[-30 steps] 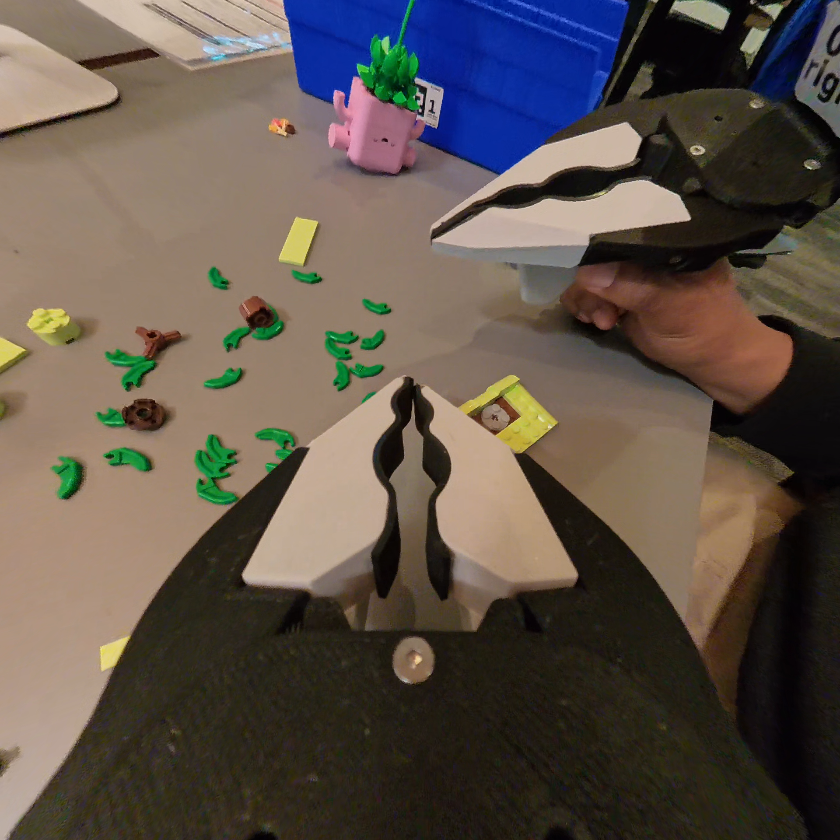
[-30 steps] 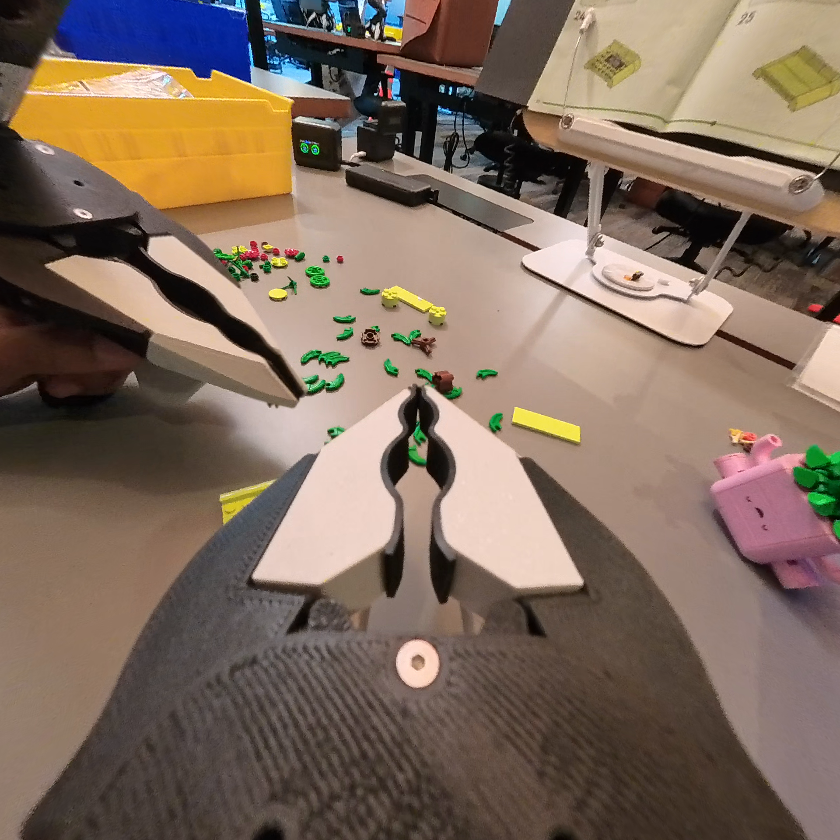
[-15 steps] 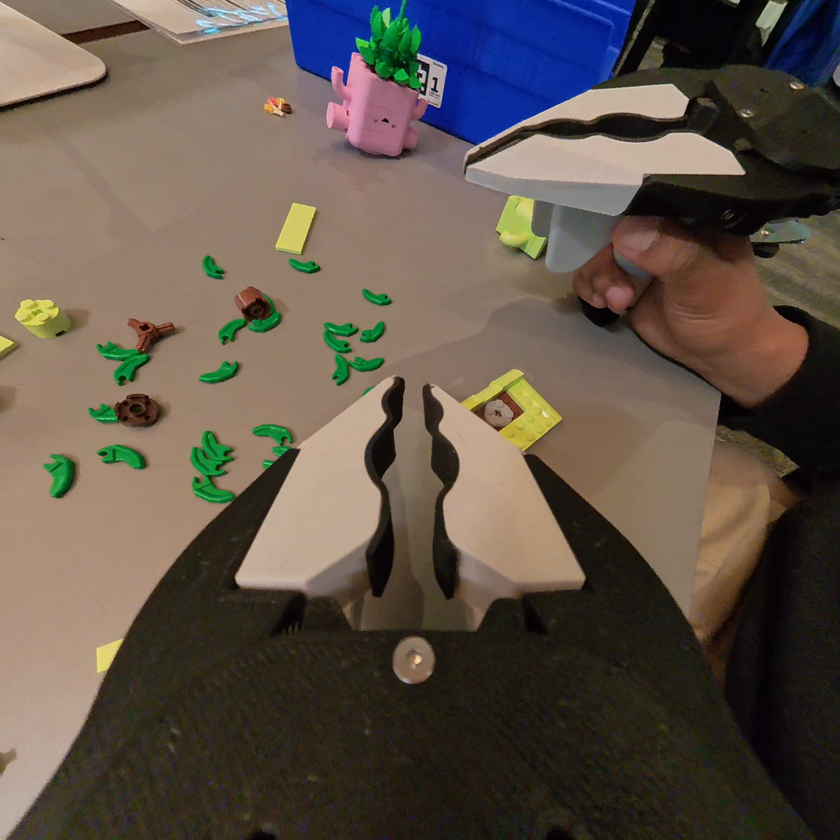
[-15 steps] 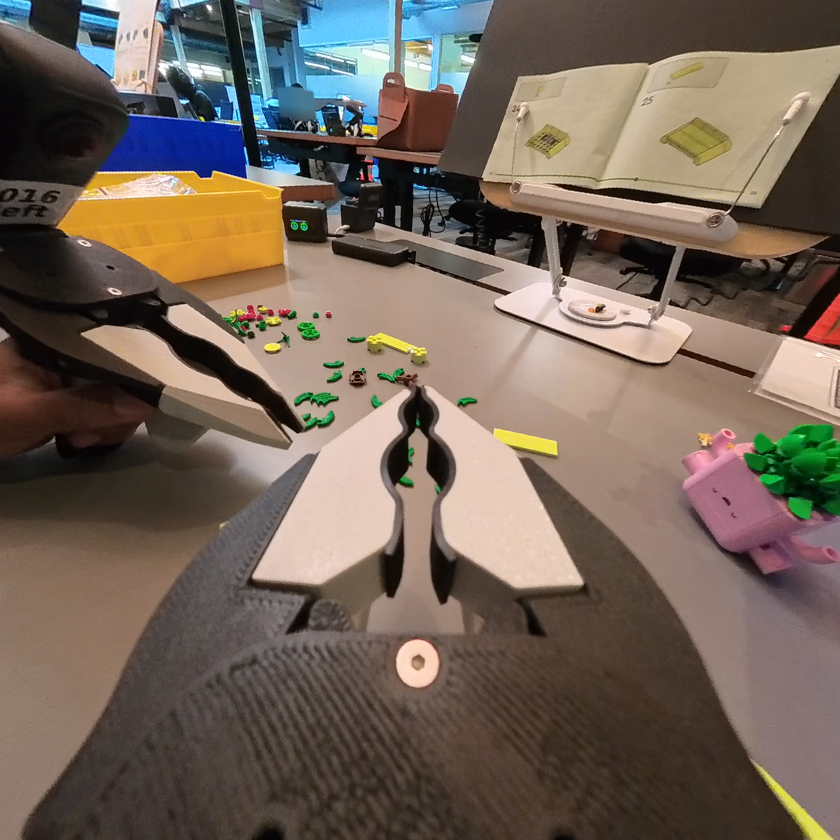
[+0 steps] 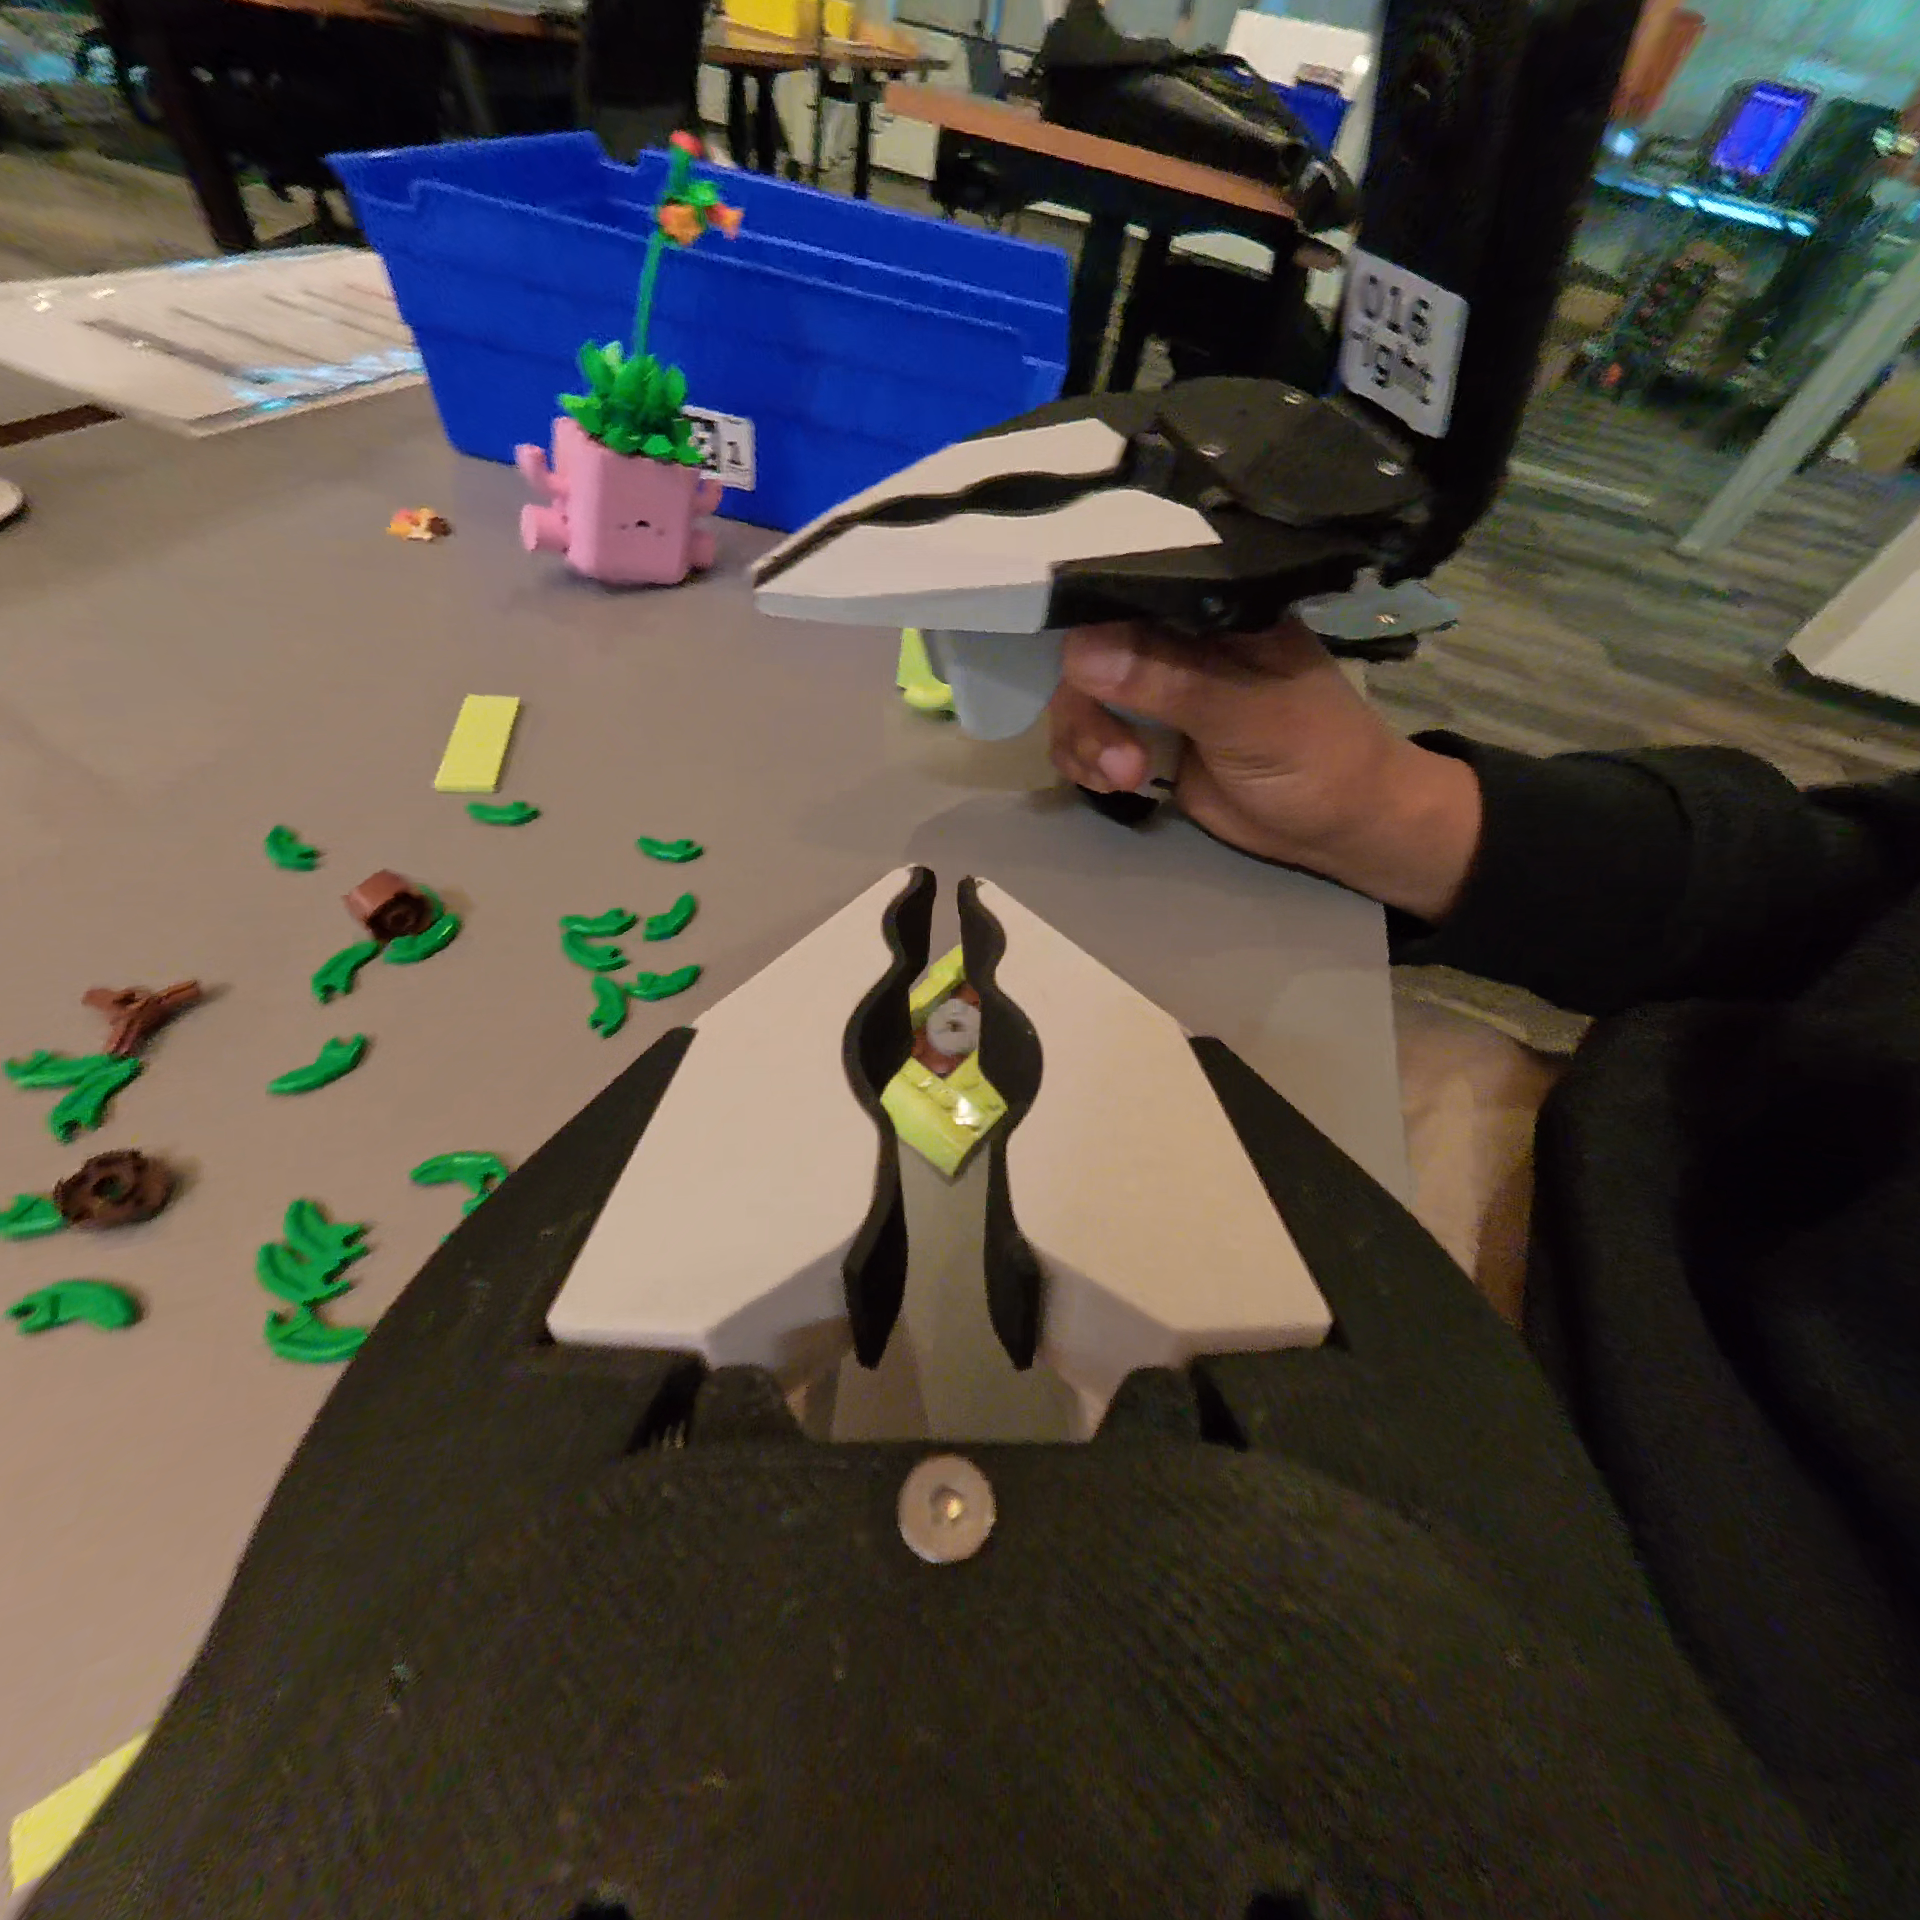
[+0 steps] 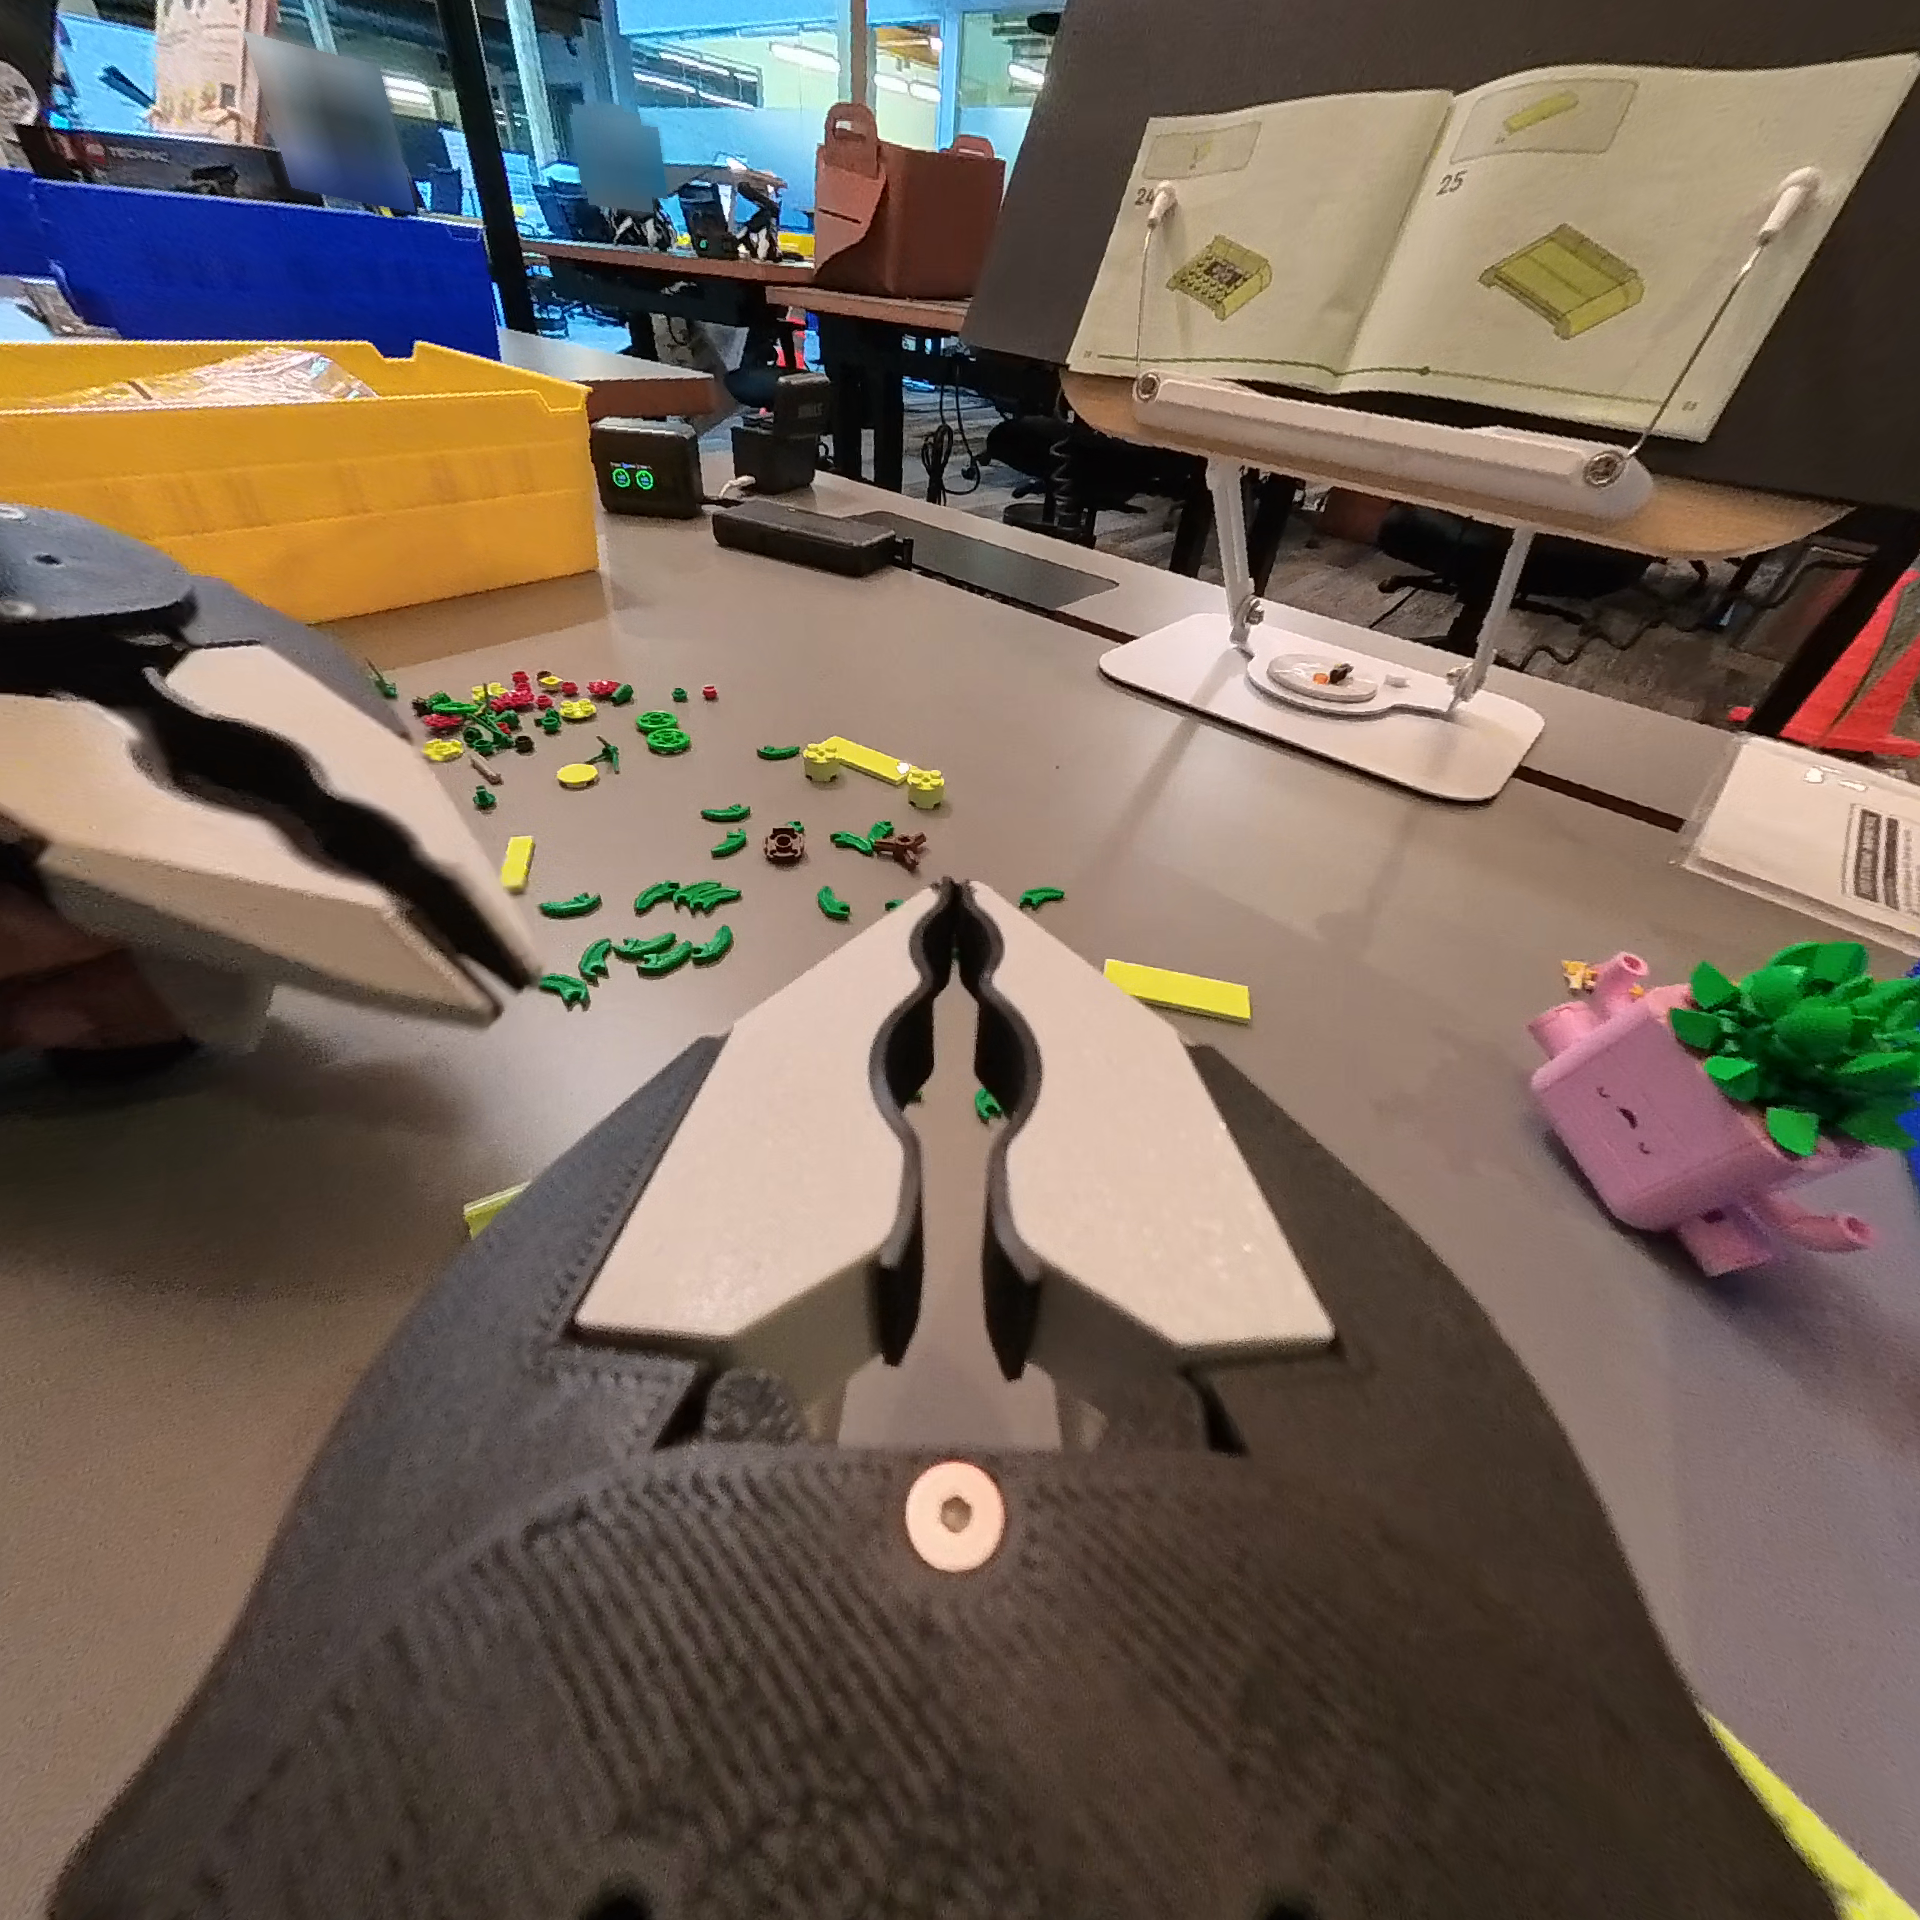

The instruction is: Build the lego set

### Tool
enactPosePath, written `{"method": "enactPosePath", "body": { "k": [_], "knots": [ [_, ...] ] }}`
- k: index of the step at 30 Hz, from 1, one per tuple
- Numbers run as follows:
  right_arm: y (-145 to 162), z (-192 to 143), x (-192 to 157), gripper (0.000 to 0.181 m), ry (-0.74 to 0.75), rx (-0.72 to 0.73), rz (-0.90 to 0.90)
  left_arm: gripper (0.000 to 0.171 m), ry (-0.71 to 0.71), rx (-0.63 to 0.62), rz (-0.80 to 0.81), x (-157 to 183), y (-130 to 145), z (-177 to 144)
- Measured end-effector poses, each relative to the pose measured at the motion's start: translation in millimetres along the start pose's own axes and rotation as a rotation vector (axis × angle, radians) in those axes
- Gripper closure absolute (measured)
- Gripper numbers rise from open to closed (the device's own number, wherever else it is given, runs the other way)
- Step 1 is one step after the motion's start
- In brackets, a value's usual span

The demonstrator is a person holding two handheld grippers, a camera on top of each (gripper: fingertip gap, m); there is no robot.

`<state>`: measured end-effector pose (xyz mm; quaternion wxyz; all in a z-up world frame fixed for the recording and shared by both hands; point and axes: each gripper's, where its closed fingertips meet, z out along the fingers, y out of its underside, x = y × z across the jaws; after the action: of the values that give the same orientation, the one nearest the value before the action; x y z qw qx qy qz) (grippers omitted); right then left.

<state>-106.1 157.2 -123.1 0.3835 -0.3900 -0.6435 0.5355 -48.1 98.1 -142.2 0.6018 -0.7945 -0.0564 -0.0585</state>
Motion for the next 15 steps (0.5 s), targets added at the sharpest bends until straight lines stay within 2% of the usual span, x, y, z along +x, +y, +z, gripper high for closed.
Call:
{"method": "enactPosePath", "body": {
  "k": [2,4,6,9,12,15],
  "knots": [
    [-0.4,-0.3,0.4,0.181,0.002,0.003,0.002,0.164,0.031,-0.017,0.056,12.8,1.6,5.2],
    [-0.9,-0.8,0.5,0.181,-0.001,0.006,0.006,0.144,0.043,-0.013,0.071,22.0,0.6,10.4],
    [-2.1,-1.8,0.1,0.181,-0.006,0.016,0.008,0.125,0.043,0.004,0.015,21.4,-1.9,13.1],
    [-3.3,-2.8,0.9,0.181,-0.011,0.026,0.021,0.105,0.036,-0.014,-0.071,8.4,1.1,11.9],
    [-3.0,-2.6,1.4,0.181,-0.014,0.024,0.029,0.097,0.030,-0.083,-0.090,-1.4,11.1,10.4],
    [-2.5,-2.0,1.1,0.181,-0.008,0.019,0.020,0.091,0.060,-0.220,-0.071,4.8,30.2,17.7]
  ]
}}
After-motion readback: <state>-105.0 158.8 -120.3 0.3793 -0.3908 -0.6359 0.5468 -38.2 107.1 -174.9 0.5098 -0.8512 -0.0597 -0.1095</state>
